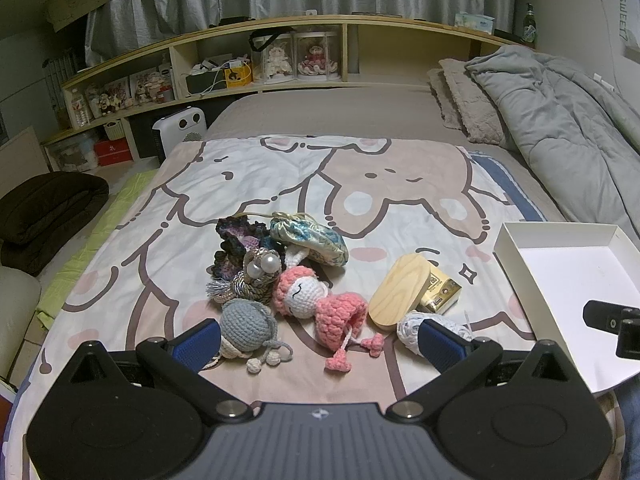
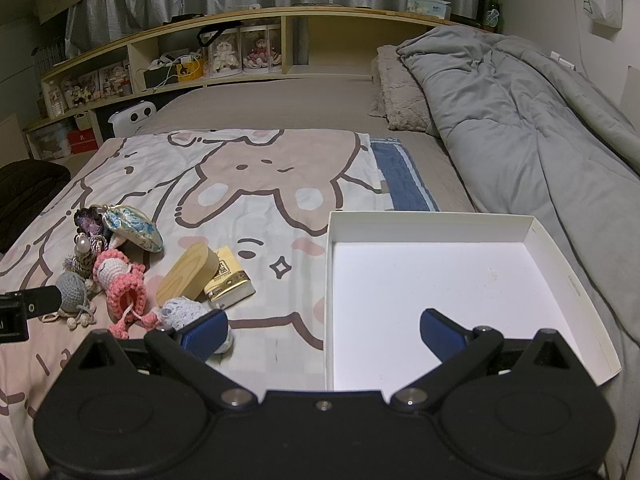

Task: Organize objects

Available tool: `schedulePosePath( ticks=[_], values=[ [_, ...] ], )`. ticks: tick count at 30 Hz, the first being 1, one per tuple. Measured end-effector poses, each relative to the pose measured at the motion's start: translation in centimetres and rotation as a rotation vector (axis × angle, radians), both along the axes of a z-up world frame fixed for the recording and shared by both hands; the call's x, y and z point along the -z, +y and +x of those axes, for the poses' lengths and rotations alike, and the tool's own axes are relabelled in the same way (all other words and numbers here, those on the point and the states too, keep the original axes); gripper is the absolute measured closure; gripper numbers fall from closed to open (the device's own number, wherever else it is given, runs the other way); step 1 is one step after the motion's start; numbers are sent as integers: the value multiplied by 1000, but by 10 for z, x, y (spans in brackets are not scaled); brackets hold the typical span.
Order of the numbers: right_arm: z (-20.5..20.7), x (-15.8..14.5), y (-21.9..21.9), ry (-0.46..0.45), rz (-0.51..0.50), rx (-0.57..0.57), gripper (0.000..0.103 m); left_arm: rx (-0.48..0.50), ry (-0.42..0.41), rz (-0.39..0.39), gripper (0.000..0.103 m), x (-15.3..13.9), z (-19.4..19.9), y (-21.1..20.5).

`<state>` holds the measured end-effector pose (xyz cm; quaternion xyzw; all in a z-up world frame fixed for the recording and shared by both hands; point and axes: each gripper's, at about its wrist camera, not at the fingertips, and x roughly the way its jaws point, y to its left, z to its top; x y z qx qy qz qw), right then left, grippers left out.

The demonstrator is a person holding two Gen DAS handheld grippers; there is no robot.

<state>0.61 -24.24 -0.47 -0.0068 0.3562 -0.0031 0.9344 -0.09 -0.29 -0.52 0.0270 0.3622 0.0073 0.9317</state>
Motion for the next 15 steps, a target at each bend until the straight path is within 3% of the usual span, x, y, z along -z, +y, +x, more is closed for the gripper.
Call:
schedulePosePath(
  ticks=[15],
  values=[
    [0,0,0,1,1,0,0,1,1,-1,0,0,0,1]
  ],
)
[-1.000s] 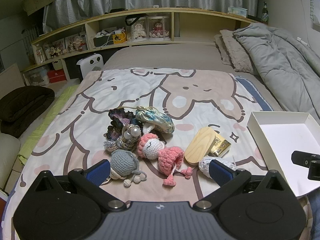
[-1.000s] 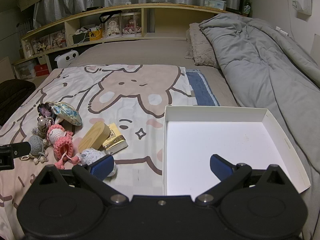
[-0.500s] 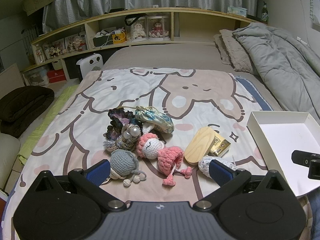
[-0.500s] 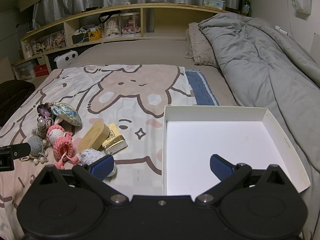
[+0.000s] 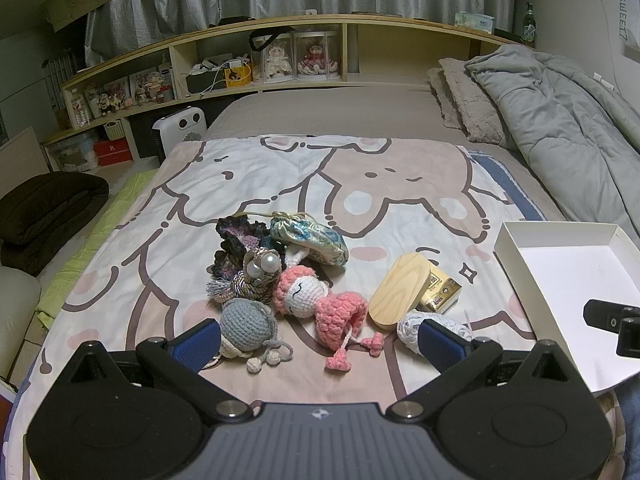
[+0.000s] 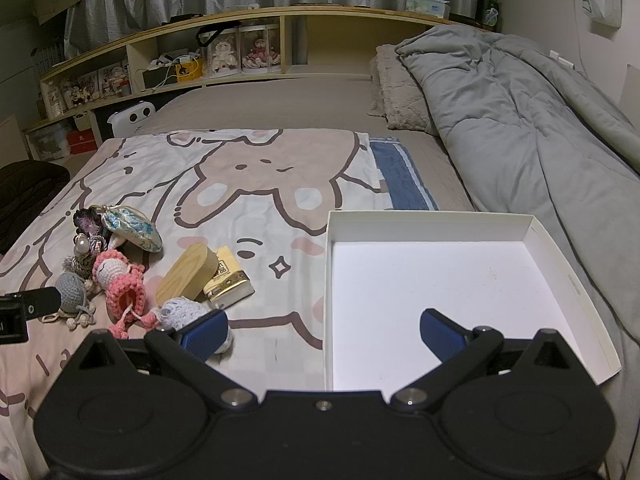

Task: Organize objects

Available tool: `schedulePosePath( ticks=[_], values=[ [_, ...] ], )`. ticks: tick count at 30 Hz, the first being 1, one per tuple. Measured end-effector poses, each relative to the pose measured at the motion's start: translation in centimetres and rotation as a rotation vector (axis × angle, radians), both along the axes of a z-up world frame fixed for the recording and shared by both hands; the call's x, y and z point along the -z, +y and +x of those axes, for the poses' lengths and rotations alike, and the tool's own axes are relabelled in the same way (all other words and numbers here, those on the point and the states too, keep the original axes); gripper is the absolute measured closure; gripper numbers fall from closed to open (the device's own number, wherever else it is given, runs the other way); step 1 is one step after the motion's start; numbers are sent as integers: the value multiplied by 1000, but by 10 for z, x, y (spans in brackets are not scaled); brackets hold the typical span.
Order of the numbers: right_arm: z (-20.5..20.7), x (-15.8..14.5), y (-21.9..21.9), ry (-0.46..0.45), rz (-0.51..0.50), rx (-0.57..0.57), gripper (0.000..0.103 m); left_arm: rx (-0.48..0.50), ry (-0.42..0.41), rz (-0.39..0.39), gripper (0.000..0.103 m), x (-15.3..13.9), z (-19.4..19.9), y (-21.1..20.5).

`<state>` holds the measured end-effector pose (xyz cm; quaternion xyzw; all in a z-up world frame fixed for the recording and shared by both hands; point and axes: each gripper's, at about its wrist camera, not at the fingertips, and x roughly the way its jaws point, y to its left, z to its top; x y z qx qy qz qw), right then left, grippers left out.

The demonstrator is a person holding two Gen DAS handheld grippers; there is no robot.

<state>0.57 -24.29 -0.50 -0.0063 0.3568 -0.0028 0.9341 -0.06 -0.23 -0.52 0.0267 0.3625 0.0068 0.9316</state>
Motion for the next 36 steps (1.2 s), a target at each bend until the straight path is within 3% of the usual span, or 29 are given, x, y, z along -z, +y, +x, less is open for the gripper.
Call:
schedulePosePath(
  ticks=[22,30,36],
  values=[
    [4,-1,4,-26,19,15,0,-16,-4,-2,0,-3,4,2],
    [6,-9,4,-91,78,12,0,-67,-27,-9,0,-10,21,17],
    [11,-18,9,-127,133,12,0,-103,-13,-60,0,-12,34,33]
  ],
)
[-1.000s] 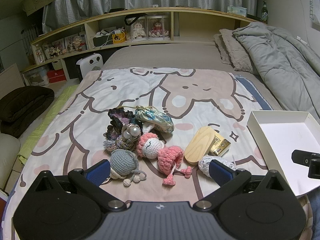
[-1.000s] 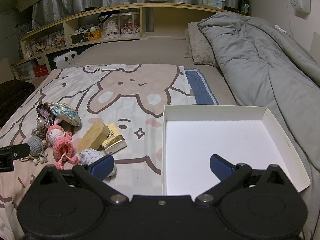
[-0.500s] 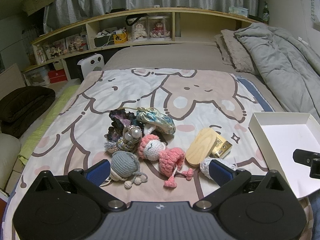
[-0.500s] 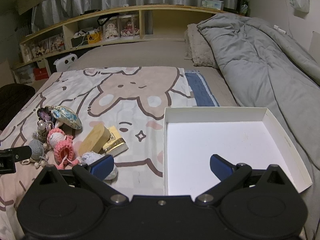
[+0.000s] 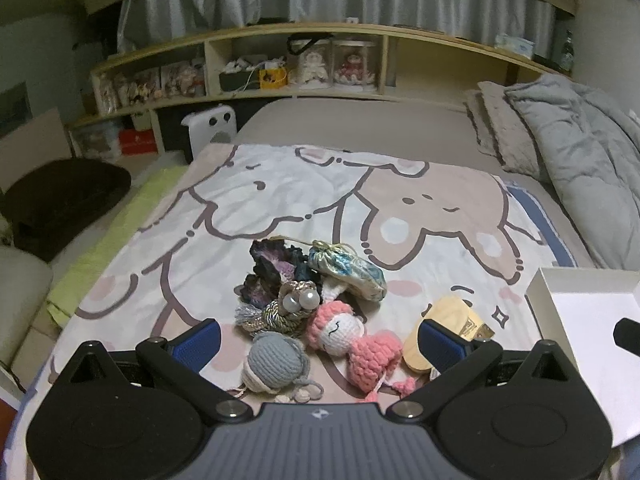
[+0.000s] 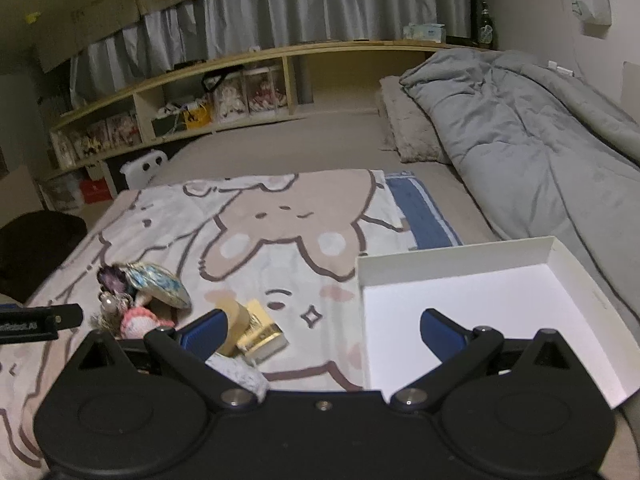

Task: Organize objects
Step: 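Grasp the grey crochet ball with left tool while right tool grasps white yarn ball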

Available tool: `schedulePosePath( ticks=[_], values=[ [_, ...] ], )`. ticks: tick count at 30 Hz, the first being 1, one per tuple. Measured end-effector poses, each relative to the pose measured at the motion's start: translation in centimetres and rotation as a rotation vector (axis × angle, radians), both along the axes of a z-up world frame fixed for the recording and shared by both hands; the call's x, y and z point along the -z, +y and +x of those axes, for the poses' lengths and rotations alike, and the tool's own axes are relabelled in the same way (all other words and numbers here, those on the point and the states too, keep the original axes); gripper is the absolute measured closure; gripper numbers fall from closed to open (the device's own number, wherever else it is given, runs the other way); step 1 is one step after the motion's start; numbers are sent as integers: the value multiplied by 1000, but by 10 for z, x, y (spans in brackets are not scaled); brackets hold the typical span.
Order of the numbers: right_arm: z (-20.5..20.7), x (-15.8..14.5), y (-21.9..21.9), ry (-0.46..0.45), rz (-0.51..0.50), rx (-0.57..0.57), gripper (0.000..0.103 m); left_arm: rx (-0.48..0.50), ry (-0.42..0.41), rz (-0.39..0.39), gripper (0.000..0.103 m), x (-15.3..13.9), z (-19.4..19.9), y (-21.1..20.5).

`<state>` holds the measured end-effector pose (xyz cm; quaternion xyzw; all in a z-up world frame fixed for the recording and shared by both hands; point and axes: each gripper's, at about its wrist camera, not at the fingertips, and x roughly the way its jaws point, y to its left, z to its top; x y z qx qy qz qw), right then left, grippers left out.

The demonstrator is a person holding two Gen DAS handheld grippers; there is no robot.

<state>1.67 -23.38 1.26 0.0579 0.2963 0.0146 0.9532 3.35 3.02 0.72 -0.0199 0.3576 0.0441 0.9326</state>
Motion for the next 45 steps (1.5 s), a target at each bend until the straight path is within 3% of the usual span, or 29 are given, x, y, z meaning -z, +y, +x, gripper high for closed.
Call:
schedulePosePath(
  ticks=[10,16,22,27,32,36,45],
  values=[
    [24,-5,19,20,51,15,0,-60,62,-171,1,17,24,18],
    [44,7,34,37,84,30,0,-131,87,-249,9,29,35,41],
    [61,29,52,109,69,52,0,-179,149,-412,20,44,43,57],
    [73,59,54,235,174,73,0,-266,164,-376,23,54,48,69],
    [78,87,56,350,263,131,0,-332,215,-421,24,70,54,84],
    [80,100,57,391,294,164,0,-352,244,-396,28,80,63,86],
    [86,117,58,478,414,209,7,-380,314,-440,33,99,69,88]
  ],
)
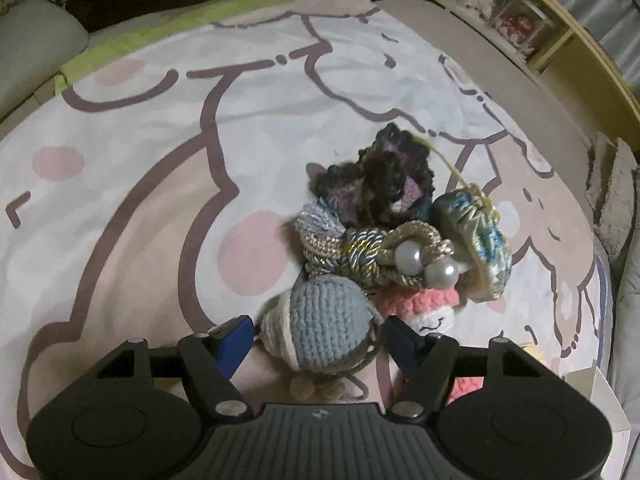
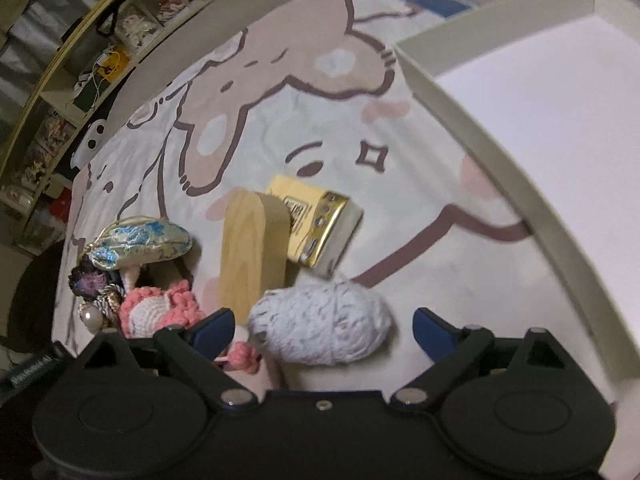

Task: Organize objects
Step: 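Grasp the grey crochet ball with left tool while right tool grasps white yarn ball, then carry both balls to the white box and release them inside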

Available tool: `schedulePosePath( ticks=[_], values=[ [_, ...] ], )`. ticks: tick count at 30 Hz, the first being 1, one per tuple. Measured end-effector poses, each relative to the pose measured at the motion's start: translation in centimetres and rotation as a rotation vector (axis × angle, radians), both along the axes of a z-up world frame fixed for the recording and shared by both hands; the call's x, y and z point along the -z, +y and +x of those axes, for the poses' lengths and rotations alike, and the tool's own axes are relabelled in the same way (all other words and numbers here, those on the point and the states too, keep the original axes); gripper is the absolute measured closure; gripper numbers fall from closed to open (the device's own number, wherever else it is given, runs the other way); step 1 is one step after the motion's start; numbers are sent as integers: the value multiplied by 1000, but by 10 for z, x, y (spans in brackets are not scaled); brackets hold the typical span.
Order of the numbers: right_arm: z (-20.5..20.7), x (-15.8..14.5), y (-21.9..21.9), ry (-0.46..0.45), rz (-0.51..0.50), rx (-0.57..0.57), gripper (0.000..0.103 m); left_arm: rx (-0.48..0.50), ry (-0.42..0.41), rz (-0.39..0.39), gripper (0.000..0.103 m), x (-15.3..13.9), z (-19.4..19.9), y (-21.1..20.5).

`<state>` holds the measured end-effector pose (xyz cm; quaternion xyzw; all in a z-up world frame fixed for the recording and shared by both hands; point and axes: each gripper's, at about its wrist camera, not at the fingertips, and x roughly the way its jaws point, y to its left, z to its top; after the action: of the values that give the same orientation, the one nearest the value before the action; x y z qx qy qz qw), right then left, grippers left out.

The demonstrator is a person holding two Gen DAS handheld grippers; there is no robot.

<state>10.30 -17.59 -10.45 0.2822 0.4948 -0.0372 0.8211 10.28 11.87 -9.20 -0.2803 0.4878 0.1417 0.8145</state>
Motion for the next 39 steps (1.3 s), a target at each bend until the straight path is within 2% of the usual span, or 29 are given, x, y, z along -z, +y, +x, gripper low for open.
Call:
schedulePosePath(
  ticks=[5,10,14,21,27,32,39],
  values=[
    [9,6,7,22,14,7,8,-11,14,-1,35,4,4,-1],
    [10,12,4,39,3,12,20,-43,31,0,38,12,7,1],
    [12,13,0,40,14,18,22,-57,34,-1,42,13,6,3],
    [13,16,-1,29,10,-6,21,-88,26,-24,41,14,3,7],
    [12,12,-4,22,10,-35,28,-89,22,-17,45,11,2,8],
    [9,2,-7,-9,7,-75,30,-69,-3,49,46,-1,-5,0],
    [5,-36,-4,-164,-92,-158,30,5,-88,154,46,-26,-13,-15]
  ],
)
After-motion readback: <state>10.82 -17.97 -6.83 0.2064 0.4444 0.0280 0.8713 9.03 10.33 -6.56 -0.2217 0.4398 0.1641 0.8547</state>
